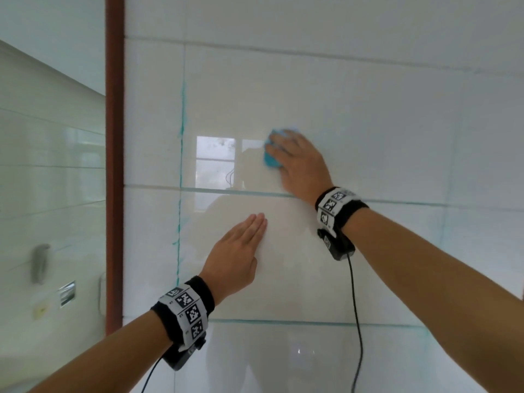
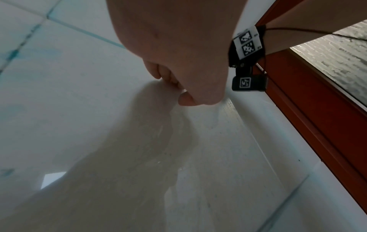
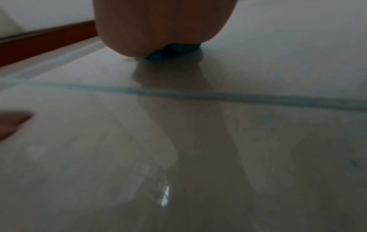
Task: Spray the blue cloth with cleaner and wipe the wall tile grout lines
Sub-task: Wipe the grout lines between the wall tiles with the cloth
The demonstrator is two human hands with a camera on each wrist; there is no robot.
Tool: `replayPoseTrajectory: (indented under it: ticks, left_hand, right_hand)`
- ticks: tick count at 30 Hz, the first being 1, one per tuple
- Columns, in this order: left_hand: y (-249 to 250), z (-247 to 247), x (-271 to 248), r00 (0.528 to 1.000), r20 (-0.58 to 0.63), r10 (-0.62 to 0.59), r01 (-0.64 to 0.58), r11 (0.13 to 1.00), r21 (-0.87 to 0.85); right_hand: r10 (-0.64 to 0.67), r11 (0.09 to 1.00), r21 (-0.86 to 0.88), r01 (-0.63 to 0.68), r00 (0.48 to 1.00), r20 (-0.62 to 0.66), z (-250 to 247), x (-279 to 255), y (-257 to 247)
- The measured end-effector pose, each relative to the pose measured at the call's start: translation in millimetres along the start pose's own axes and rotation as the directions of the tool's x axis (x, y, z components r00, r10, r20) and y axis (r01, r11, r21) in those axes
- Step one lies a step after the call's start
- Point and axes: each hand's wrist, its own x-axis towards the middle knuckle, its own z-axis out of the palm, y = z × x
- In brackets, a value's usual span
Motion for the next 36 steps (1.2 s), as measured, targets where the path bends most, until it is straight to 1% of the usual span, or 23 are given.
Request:
replayPoseTrajectory:
  ticks: [2,4,5,6,7,8,9,10,11,12,13,14,15,16,18,20,21,23,25,27,30,33,36]
  left_hand:
    - [-4,-3,-2,1.000,0.004,0.015,-0.015,1.000,-0.011]
    - [-7,-7,-5,1.000,-0.001,0.013,-0.013,0.999,-0.031]
    - [-9,-10,-7,1.000,-0.007,0.009,-0.009,0.999,-0.048]
    - [-12,-14,-10,1.000,-0.019,0.005,-0.006,0.998,-0.065]
    - [-16,-18,-12,0.999,-0.042,-0.002,-0.001,0.997,-0.081]
    - [-21,-23,-13,0.997,-0.070,-0.014,0.007,0.995,-0.096]
    - [-27,-30,-15,0.994,-0.101,-0.029,0.018,0.994,-0.112]
    - [-35,-36,-15,0.990,-0.132,-0.046,0.029,0.991,-0.130]
    - [-43,-42,-16,0.985,-0.161,-0.064,0.041,0.989,-0.144]
    - [-53,-49,-17,0.979,-0.185,-0.086,0.057,0.986,-0.156]
    - [-63,-56,-18,0.972,-0.203,-0.114,0.081,0.983,-0.164]
    - [-74,-63,-19,0.964,-0.219,-0.147,0.112,0.980,-0.167]
    - [-85,-71,-21,0.955,-0.233,-0.181,0.144,0.976,-0.165]
    - [-96,-78,-23,0.947,-0.246,-0.204,0.169,0.973,-0.156]
    - [-119,-91,-25,0.936,-0.270,-0.227,0.199,0.972,-0.126]
    - [-141,-101,-26,0.932,-0.269,-0.243,0.229,0.970,-0.084]
    - [-151,-104,-26,0.932,-0.262,-0.249,0.242,0.968,-0.059]
    - [-169,-109,-23,0.936,-0.245,-0.251,0.257,0.966,-0.010]
    - [-181,-109,-17,0.943,-0.218,-0.253,0.265,0.964,0.030]
    - [-190,-111,-11,0.948,-0.200,-0.247,0.264,0.962,0.066]
    - [-196,-112,-6,0.954,-0.176,-0.242,0.260,0.961,0.091]
    - [-201,-113,-8,0.957,-0.194,-0.217,0.238,0.967,0.094]
    - [-208,-113,-9,0.959,-0.218,-0.183,0.205,0.975,0.082]
  right_hand:
    - [-0.202,0.979,0.000,0.203,0.976,0.085,11,-14,-13]
    - [-0.398,0.916,0.032,0.400,0.895,0.201,13,-23,-19]
    - [-0.468,0.880,0.042,0.474,0.849,0.246,11,-22,-18]
    - [-0.508,0.855,0.041,0.518,0.816,0.276,7,-16,-15]
    - [-0.507,0.853,0.033,0.520,0.814,0.284,4,-6,-13]
    - [-0.455,0.885,0.025,0.465,0.853,0.254,-1,7,-11]
    - [-0.337,0.940,0.020,0.340,0.922,0.192,-3,21,-10]
    - [-0.174,0.985,0.030,0.172,0.978,0.112,-5,34,-11]
    - [-0.009,0.999,0.048,0.006,0.999,0.049,-5,44,-15]
    - [0.110,0.992,0.059,-0.111,0.994,0.010,1,51,-22]
    - [0.161,0.985,0.058,-0.160,0.987,-0.013,11,53,-32]
    - [0.145,0.988,0.055,-0.144,0.989,-0.022,21,53,-44]
    - [0.064,0.996,0.065,-0.063,0.998,-0.012,32,50,-55]
    - [-0.063,0.994,0.087,0.060,0.998,0.024,39,48,-64]
    - [-0.271,0.960,0.114,0.255,0.952,0.146,42,48,-72]
    - [-0.351,0.936,0.112,0.334,0.914,0.205,35,62,-69]
    - [-0.352,0.936,0.099,0.338,0.913,0.205,30,71,-66]
    - [-0.274,0.962,0.065,0.266,0.947,0.167,19,95,-62]
    - [-0.144,0.989,0.035,0.141,0.982,0.119,9,122,-58]
    - [-0.028,1.000,0.003,0.028,0.995,0.100,3,155,-53]
    - [0.089,0.996,-0.019,-0.087,0.986,0.140,-1,207,-45]
    - [0.142,0.990,-0.044,-0.137,0.975,0.172,7,250,-44]
    - [0.237,0.970,-0.086,-0.226,0.957,0.167,25,270,-51]
